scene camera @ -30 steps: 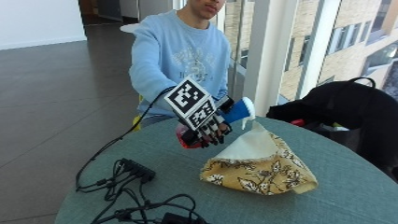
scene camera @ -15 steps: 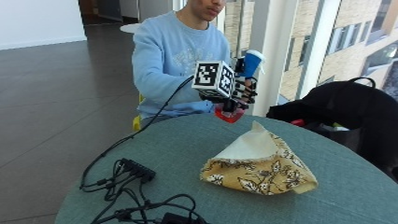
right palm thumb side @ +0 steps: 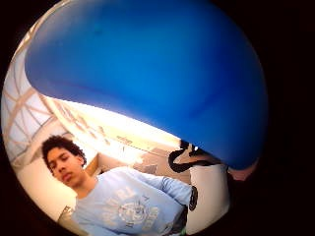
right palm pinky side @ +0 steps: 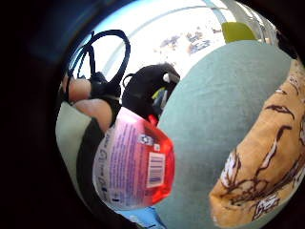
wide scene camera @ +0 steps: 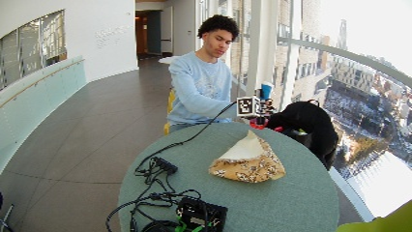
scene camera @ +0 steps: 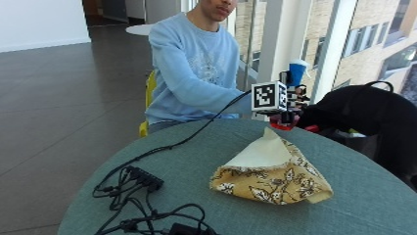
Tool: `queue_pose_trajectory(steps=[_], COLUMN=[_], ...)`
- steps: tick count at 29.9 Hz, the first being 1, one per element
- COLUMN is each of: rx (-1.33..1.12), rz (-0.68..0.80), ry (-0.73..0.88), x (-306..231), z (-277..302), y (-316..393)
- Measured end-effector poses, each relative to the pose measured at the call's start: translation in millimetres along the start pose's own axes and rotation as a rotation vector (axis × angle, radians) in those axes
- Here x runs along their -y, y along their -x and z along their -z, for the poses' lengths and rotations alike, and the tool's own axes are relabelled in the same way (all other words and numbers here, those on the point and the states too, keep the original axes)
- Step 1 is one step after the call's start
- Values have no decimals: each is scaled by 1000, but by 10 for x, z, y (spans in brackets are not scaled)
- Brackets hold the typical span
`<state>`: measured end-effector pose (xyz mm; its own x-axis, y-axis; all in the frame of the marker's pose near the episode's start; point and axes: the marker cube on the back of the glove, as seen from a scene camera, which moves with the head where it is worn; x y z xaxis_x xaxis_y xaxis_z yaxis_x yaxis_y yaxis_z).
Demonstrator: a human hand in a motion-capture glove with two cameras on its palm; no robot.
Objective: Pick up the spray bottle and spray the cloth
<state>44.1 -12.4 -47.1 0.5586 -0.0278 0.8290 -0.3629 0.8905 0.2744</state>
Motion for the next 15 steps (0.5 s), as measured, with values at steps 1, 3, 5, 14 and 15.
queue_pose_trajectory(steps=[1,3,5,14,15], rx=[0,2,5,13,14], rz=[-2,-7,-10,-18,-17], ry=[-12,-26,-25,-42,-41], x=[25,47,35,50,41], z=[-30,-83,-133,-144,-138], y=[-49,-129,-191,-306,-312])
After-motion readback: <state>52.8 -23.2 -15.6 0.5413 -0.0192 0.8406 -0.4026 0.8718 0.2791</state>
